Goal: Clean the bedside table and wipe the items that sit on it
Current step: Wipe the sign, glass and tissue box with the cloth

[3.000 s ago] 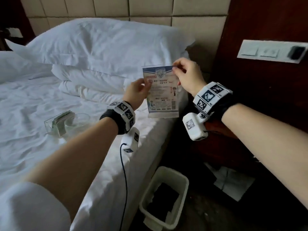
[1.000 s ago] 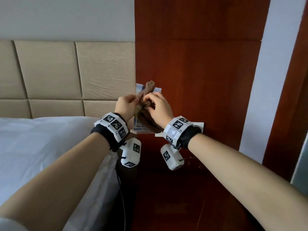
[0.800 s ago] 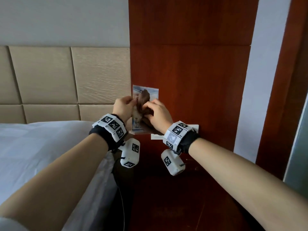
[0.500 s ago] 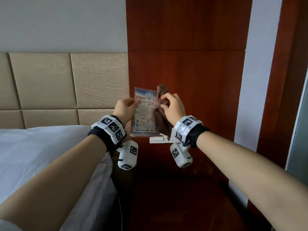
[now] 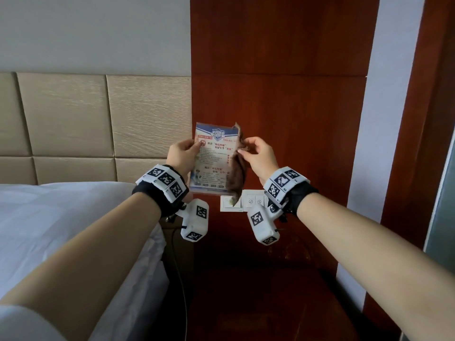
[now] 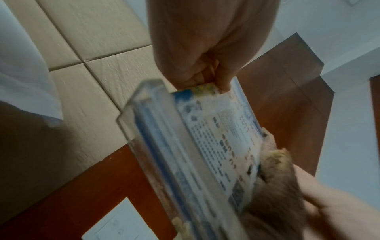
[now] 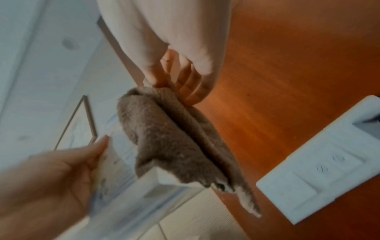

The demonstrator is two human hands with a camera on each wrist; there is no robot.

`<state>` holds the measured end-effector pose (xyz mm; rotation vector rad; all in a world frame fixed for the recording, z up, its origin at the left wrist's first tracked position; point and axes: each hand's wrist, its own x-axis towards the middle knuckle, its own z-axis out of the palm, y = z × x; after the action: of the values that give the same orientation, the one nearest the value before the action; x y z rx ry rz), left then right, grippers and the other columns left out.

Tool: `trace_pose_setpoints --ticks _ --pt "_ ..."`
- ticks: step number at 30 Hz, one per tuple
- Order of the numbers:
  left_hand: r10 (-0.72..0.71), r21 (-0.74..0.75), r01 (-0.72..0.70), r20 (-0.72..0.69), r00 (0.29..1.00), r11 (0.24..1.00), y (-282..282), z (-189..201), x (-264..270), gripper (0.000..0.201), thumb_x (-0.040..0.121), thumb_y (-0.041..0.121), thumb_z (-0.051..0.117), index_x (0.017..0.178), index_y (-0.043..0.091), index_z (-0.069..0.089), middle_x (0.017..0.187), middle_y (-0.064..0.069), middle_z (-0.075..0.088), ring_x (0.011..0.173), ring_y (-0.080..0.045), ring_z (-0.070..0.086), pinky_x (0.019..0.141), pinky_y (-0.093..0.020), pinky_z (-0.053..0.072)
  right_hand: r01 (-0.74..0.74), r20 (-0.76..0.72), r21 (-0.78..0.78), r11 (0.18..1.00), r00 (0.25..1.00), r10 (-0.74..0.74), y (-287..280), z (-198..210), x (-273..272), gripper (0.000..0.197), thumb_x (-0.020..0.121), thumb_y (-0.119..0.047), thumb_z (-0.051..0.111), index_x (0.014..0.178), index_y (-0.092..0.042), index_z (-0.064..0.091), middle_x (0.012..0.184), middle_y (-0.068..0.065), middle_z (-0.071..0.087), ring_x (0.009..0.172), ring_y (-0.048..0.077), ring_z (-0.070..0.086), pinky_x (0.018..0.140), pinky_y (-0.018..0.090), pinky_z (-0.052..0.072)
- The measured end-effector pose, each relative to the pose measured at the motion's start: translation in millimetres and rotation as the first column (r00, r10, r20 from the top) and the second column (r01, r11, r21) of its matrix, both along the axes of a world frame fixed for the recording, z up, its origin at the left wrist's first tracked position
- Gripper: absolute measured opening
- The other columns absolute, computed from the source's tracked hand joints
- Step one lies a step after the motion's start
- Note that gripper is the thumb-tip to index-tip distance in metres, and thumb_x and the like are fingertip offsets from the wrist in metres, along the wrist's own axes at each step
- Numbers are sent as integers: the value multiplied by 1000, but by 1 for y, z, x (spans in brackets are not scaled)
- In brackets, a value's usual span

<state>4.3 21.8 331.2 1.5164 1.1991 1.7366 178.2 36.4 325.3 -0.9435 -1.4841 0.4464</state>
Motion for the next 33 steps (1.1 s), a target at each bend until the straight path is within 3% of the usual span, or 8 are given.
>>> trace_pose_setpoints --ticks 5,8,10,15,18,25,28,33 --pt "32 -66 -44 -166 986 997 0 -3 7 27 92 25 57 104 2 62 101 -9 68 88 -23 66 80 -37 57 -190 -261 -91 978 952 161 4 -6 1 20 85 5 60 90 -14 57 94 3 63 99 20 58 86 31 51" --pt "18 -193 -92 -354 935 977 0 -10 11 29 86 37 63 71 14 55 73 2 64 64 -10 62 47 -17 50 -291 -315 -109 951 917 244 0 -6 -3 20 86 4 59 91 -15 58 90 0 63 99 20 59 98 36 48" --pt "-54 -278 -60 -386 921 959 4 -17 13 37 83 47 62 68 14 56 79 -4 68 69 -15 65 55 -20 54 -305 -306 -134 943 918 253 -4 -8 -8 18 87 2 59 93 -15 59 93 2 65 101 22 61 98 38 49" --pt "-106 -353 -83 -484 868 932 5 -24 14 64 85 60 47 104 1 61 102 -14 67 96 -29 64 86 -37 50 -322 -311 -166 932 914 261 -4 -17 -18 17 88 -1 59 95 -17 59 117 15 64 111 30 61 96 47 50" --pt "-215 -365 91 -315 924 927 4 -28 15 41 92 48 47 103 9 56 103 -11 62 96 -29 63 93 -42 52 -343 -316 -165 925 906 280 -3 -20 -22 17 89 -1 58 95 -17 58 119 17 64 111 30 61 97 44 50" --pt "-453 -369 451 88 887 813 -2 -31 12 41 94 48 44 95 9 56 80 -7 63 68 -17 65 60 -30 57 -336 -287 -108 936 912 294 -6 -20 -36 18 88 5 56 99 -10 57 102 11 64 91 20 63 84 29 55" --pt "-398 -303 396 57 916 867 -8 -29 7 35 97 38 44 85 9 61 75 -4 61 56 -9 63 52 -22 54 -261 -189 -83 962 952 242 -6 -23 -40 19 85 6 59 95 -11 59 99 10 64 85 15 63 70 16 55" --pt "-320 -220 293 -101 942 931 -14 -26 4 27 100 19 41 82 11 59 73 -4 58 60 -11 61 56 -24 54 -101 -27 -17 995 995 100 -5 -25 -44 17 82 -2 66 94 -13 63 96 0 65 91 11 59 75 14 49"
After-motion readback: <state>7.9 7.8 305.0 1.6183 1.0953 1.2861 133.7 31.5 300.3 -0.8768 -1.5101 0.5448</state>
